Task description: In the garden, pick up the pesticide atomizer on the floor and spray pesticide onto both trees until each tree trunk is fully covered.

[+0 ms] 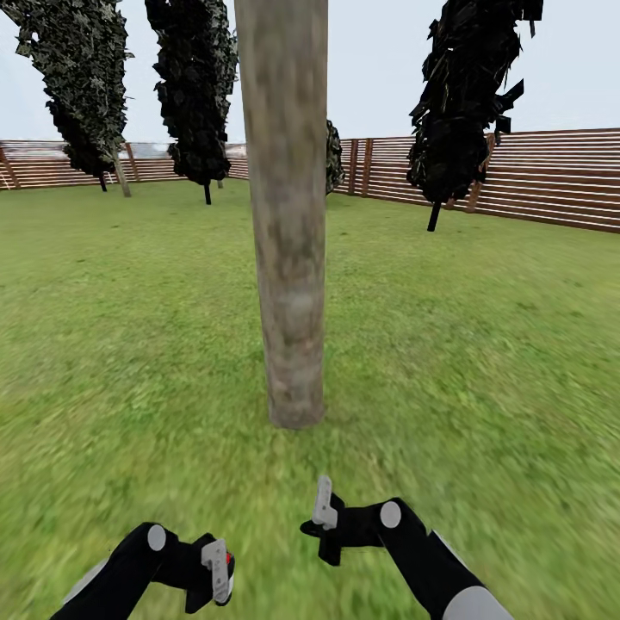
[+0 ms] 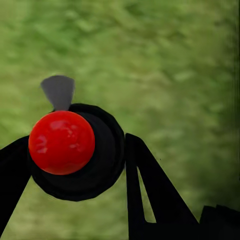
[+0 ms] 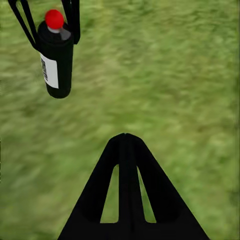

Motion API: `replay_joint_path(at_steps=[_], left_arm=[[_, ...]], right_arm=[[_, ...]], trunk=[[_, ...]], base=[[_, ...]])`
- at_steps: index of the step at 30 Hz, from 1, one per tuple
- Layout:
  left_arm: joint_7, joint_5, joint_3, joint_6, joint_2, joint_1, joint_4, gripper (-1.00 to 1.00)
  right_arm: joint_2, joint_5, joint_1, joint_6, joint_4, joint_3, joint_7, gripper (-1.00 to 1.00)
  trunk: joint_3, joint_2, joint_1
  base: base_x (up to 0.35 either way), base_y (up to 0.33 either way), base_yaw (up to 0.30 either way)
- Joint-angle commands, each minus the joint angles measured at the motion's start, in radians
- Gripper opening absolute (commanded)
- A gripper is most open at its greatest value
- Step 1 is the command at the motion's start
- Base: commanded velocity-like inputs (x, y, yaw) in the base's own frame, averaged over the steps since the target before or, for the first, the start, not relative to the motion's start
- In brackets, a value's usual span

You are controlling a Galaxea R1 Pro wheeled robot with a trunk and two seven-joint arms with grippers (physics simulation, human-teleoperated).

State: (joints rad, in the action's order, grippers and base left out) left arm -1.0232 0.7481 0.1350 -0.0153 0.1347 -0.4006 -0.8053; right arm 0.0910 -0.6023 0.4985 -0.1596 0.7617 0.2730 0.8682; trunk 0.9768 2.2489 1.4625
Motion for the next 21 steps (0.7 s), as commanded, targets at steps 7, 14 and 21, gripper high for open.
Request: replay_joint_path(at_steps=[7,14,21], left_arm=[[-0.002,0.005,0.0,0.0,-0.022,-0.004,-0.033,-1.0],[-0.003,0.005,0.001,0.001,-0.044,-0.006,-0.051,-1.0],[-0.003,0.006,0.001,0.0,-0.07,-0.006,-0.076,-1.0]], right_arm=[[0.027,-0.002,0.0,0.0,0.001,0.002,0.0,-1.0],[0.029,-0.002,0.0,-0.001,0.001,0.002,0.0,-1.0],[0.03,-0.002,0.0,-0.001,0.001,0.019,0.0,-1.0]], trunk=[[0.0,0.0,0.0],[0.0,0.0,0.0],[0.0,0.0,0.0]], base=[[0.0,0.0,0.0],[0.0,0.0,0.0],[0.0,0.0,0.0]])
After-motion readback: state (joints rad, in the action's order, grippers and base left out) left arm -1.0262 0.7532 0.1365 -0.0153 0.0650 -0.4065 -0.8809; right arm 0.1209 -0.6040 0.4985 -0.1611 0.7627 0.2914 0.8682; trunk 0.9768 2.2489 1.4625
